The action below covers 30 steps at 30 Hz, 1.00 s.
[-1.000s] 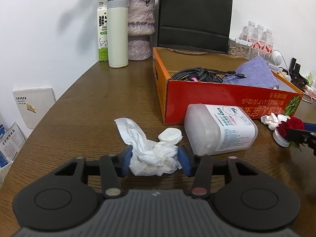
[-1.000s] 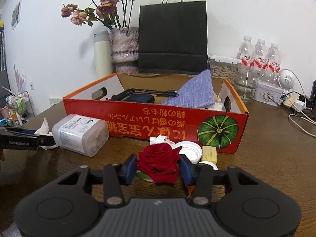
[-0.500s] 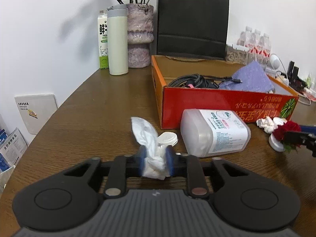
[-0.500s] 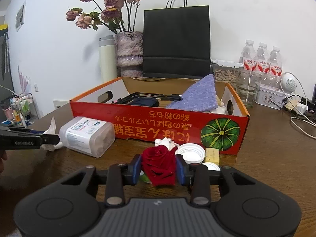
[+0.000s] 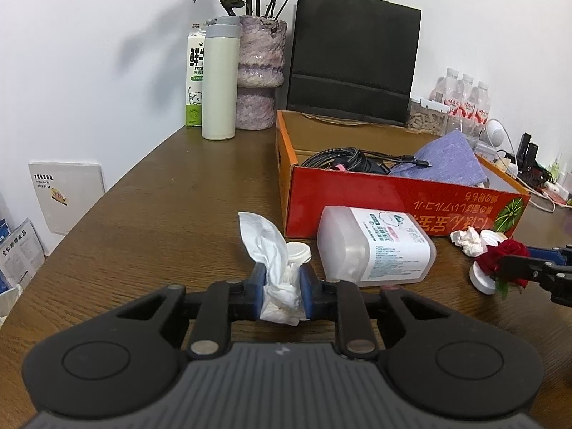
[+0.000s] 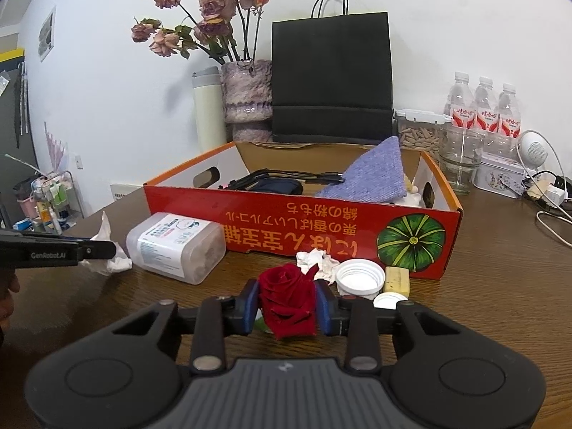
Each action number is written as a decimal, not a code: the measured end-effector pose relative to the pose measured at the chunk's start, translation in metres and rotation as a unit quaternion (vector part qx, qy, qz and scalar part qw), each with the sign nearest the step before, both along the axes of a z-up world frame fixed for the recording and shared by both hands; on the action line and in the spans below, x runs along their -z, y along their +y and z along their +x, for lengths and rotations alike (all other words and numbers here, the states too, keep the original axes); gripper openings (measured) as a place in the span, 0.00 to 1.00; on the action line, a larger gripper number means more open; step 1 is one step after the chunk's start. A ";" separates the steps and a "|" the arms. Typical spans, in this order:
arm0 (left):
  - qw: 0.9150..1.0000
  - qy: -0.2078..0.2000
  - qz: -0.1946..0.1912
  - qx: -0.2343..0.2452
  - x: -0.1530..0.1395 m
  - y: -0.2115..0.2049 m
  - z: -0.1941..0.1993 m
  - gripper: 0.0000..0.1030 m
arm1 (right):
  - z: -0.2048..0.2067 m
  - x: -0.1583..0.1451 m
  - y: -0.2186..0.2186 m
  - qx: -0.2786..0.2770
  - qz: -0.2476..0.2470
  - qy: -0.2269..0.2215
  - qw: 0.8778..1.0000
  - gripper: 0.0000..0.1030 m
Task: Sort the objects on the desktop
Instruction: 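Lift the tissue and red rose and carry both toward the box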
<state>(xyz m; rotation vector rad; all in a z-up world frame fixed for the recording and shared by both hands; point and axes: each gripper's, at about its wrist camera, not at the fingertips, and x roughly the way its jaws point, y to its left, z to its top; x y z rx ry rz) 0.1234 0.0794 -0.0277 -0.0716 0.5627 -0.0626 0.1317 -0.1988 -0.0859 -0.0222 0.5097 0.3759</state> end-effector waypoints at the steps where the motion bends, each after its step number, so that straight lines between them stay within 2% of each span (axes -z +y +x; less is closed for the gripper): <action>1: 1.000 -0.001 -0.003 -0.001 -0.001 0.000 -0.001 0.20 | -0.001 -0.001 0.000 0.000 0.001 -0.001 1.000 0.29; 10: 1.000 -0.019 -0.019 0.004 -0.013 -0.004 -0.009 0.20 | -0.003 -0.009 -0.005 -0.002 0.017 -0.015 1.000 0.27; 18: 0.998 -0.061 -0.029 0.018 -0.045 -0.010 -0.006 0.20 | 0.002 -0.035 -0.014 -0.003 0.033 -0.047 0.998 0.27; 26: 0.992 -0.107 -0.018 0.057 -0.076 -0.046 0.028 0.20 | 0.033 -0.066 -0.011 0.004 0.021 -0.093 0.995 0.27; 30: 0.992 -0.109 -0.026 0.064 -0.082 -0.063 0.059 0.20 | 0.059 -0.071 -0.004 0.008 0.031 -0.099 0.995 0.27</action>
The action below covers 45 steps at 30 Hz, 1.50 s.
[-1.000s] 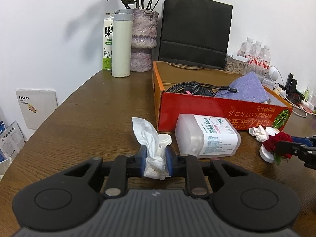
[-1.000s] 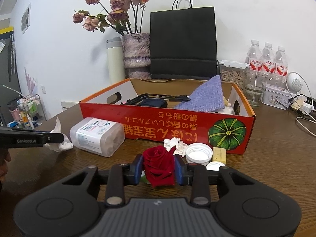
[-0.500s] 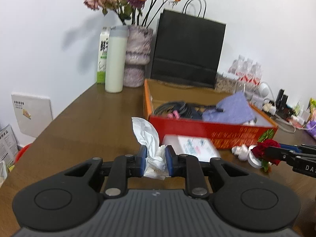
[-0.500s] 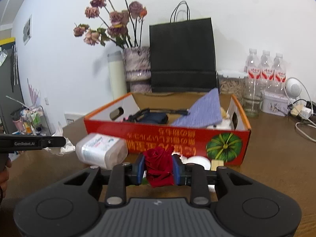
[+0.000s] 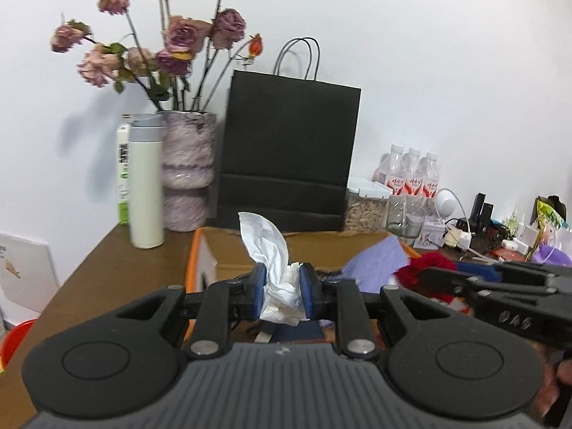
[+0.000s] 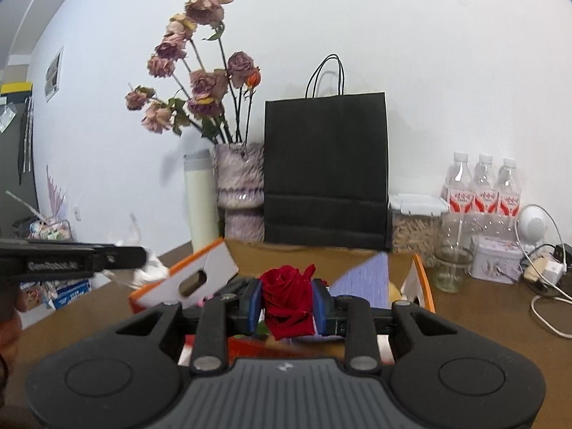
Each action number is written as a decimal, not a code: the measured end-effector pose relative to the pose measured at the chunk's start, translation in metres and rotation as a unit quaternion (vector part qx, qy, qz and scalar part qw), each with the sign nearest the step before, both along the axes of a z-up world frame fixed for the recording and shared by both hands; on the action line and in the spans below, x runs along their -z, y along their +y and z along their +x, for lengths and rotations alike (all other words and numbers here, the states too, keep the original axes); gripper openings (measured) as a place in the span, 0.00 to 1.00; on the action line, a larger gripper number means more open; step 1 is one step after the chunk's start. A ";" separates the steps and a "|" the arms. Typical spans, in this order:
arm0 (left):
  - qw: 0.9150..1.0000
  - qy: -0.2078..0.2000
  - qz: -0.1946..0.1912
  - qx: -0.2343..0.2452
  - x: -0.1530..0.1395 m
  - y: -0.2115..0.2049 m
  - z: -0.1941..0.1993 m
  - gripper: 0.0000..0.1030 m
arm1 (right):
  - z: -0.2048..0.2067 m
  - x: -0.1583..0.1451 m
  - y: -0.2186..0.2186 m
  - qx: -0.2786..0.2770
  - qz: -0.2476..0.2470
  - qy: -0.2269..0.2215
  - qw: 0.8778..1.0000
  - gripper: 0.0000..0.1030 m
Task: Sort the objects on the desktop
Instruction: 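Lift the tissue and red rose and carry both toward the box, then lower the tissue and rose into the box and open both grippers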
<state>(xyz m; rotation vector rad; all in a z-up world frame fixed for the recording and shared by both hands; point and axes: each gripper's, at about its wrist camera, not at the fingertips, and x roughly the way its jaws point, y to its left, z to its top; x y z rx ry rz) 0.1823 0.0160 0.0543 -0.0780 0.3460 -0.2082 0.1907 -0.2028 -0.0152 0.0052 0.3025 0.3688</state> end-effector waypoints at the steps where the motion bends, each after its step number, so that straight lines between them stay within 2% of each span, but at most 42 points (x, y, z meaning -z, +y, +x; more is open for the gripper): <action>1: 1.000 -0.002 0.000 0.000 0.000 -0.004 0.008 0.20 | 0.007 0.001 0.001 0.000 0.003 0.001 1.000 0.27; 6: 1.000 0.003 -0.007 -0.003 0.013 -0.019 0.044 0.20 | 0.042 0.015 0.007 -0.001 0.003 0.024 1.000 0.27; 13: 0.999 0.036 0.028 0.003 0.042 -0.028 0.082 0.20 | 0.076 0.039 0.009 -0.009 -0.010 0.056 0.998 0.27; 22: 0.997 0.058 0.053 0.008 0.060 -0.027 0.096 0.21 | 0.084 0.054 0.011 -0.019 -0.022 0.077 0.997 0.27; 30: 0.996 0.054 0.070 0.012 0.064 -0.032 0.092 0.23 | 0.081 0.058 0.014 -0.020 -0.028 0.085 0.996 0.28; 35: 0.996 0.046 0.078 0.010 0.064 -0.034 0.090 0.35 | 0.081 0.059 0.015 -0.012 -0.037 0.087 0.995 0.36; 39: 0.996 0.033 0.085 0.011 0.063 -0.036 0.086 0.49 | 0.079 0.059 0.014 -0.007 -0.039 0.085 0.996 0.40; 41: 0.996 0.026 0.086 0.010 0.061 -0.036 0.084 0.57 | 0.077 0.058 0.014 -0.004 -0.041 0.080 0.996 0.52; 43: 0.996 0.021 0.087 0.003 0.060 -0.035 0.081 0.71 | 0.075 0.057 0.014 0.000 -0.044 0.073 0.996 0.59; 45: 0.996 0.010 0.086 -0.003 0.058 -0.035 0.077 0.76 | 0.072 0.055 0.014 0.003 -0.048 0.066 0.997 0.66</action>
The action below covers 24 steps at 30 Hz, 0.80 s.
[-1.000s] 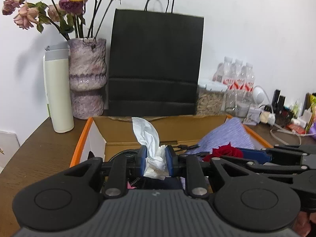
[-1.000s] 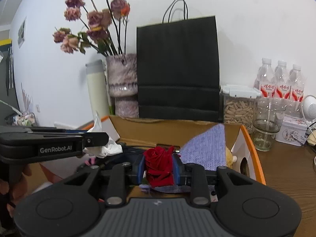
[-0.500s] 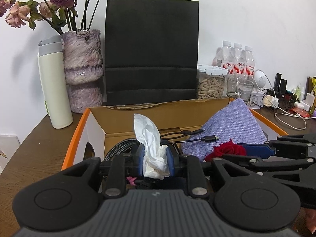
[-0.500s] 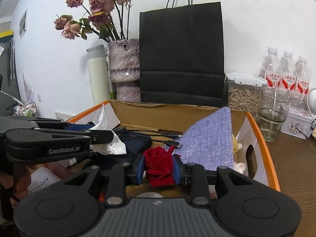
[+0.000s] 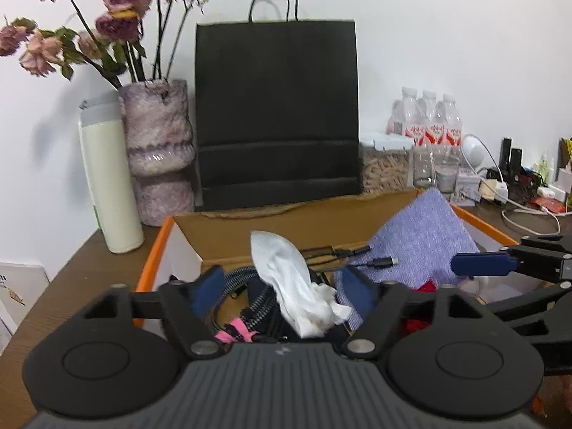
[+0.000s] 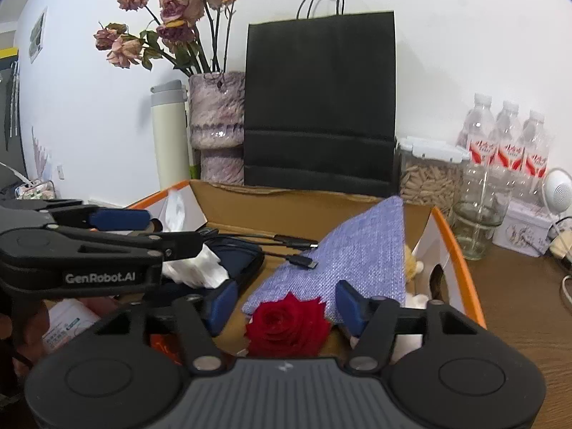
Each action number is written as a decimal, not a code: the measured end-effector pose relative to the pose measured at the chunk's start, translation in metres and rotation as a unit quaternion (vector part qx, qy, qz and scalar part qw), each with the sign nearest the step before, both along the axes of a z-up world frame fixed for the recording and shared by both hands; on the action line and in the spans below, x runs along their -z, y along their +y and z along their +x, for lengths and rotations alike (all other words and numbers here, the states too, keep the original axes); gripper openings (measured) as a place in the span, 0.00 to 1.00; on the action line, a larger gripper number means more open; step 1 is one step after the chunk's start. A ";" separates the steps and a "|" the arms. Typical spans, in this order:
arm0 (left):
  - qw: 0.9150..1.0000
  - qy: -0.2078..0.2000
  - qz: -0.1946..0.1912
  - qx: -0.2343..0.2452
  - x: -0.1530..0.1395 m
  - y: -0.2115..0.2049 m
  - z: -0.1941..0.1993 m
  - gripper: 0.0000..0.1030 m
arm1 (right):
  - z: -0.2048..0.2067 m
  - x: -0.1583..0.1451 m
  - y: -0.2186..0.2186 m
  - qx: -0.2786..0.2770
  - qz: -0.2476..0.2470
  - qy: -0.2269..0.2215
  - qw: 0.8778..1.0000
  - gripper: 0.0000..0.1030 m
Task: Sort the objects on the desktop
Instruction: 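Lower the tissue and rose into the box and open both grippers, then withdraw both grippers from the box toward the remaining table items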
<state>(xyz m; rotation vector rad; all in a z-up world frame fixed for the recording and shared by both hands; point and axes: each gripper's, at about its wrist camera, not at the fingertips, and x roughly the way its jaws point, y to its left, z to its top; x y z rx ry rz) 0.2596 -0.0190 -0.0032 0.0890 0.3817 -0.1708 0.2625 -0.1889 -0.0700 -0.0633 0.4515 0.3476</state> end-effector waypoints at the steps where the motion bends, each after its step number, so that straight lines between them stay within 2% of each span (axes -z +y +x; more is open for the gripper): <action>1: 1.000 -0.005 0.002 -0.003 -0.001 0.000 -0.002 0.80 | -0.001 -0.001 0.000 0.001 -0.002 -0.003 1.000 0.69; 3: 1.000 -0.015 0.006 -0.007 -0.003 -0.001 -0.007 0.87 | -0.004 -0.002 0.000 0.001 -0.006 -0.008 1.000 0.72; 6: 0.999 -0.037 0.013 -0.016 -0.007 -0.001 -0.017 1.00 | -0.011 -0.004 -0.002 0.007 -0.012 -0.017 1.000 0.85; 10: 0.998 -0.056 0.015 -0.024 -0.010 0.001 -0.033 1.00 | -0.023 -0.006 -0.009 0.017 -0.011 -0.023 1.000 0.98; 24: 0.999 -0.029 0.007 -0.041 0.001 0.013 -0.079 1.00 | -0.079 0.001 -0.033 0.046 -0.024 -0.018 0.998 1.00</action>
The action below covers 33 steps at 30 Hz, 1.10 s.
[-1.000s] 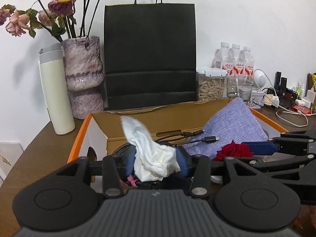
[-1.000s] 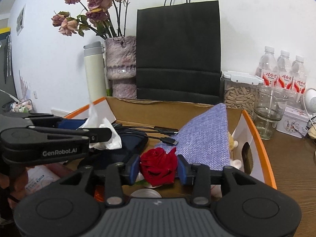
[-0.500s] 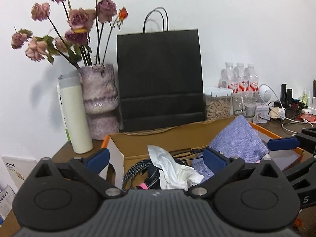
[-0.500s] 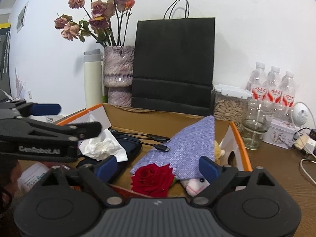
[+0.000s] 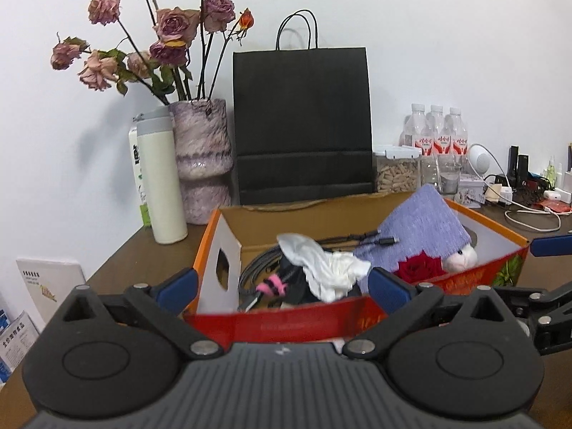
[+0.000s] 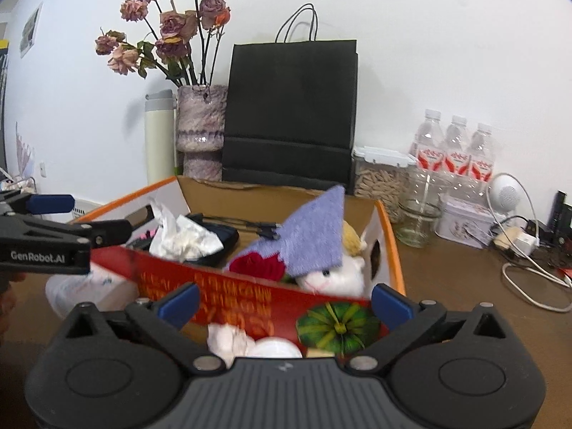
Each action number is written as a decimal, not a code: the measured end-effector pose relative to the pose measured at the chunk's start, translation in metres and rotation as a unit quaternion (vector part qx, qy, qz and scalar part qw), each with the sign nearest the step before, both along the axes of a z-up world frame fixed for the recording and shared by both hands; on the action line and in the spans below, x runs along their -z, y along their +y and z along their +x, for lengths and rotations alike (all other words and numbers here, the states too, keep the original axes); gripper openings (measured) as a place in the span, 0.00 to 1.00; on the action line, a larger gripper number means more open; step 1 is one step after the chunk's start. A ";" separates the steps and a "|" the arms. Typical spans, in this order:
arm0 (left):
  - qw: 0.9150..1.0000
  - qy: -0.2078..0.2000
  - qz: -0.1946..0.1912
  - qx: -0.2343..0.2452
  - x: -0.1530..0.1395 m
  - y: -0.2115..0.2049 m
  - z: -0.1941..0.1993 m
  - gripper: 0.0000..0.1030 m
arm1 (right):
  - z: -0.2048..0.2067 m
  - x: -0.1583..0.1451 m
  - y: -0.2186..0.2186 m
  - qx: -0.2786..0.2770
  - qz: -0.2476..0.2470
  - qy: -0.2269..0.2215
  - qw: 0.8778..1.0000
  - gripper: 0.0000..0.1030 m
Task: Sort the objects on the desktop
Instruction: 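Withdraw both grippers from the box toward the remaining table items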
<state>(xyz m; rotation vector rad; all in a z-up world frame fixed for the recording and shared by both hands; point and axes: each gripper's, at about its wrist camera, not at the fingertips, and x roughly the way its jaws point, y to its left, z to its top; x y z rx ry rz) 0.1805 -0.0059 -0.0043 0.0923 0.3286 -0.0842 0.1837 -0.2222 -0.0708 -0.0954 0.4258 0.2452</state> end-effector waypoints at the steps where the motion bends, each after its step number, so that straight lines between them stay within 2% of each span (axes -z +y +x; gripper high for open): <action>1: 1.000 0.003 -0.001 0.000 0.001 0.001 -0.003 1.00 | -0.003 0.002 -0.001 0.001 -0.001 0.004 1.000 1.00; 10: 1.000 0.027 -0.007 -0.003 0.010 0.002 -0.024 1.00 | -0.028 0.015 -0.008 0.014 -0.004 0.036 0.999 1.00; 21: 0.998 0.067 -0.013 -0.007 0.022 0.002 -0.030 1.00 | -0.034 0.025 -0.009 0.019 -0.004 0.073 0.997 0.98; 24: 0.997 0.073 -0.010 -0.008 0.024 0.001 -0.029 1.00 | -0.035 0.025 -0.009 0.015 -0.003 0.079 0.997 0.92; 29: 0.997 0.082 -0.008 -0.013 0.026 0.002 -0.026 1.00 | -0.038 0.024 -0.007 0.005 -0.002 0.089 0.996 0.73; 30: 0.996 0.083 -0.009 -0.014 0.026 0.003 -0.026 1.00 | -0.040 0.023 -0.007 0.002 0.000 0.088 0.996 0.72; 33: 0.996 0.085 -0.008 -0.014 0.026 0.003 -0.025 1.00 | -0.044 0.021 -0.006 -0.009 0.006 0.085 0.996 0.59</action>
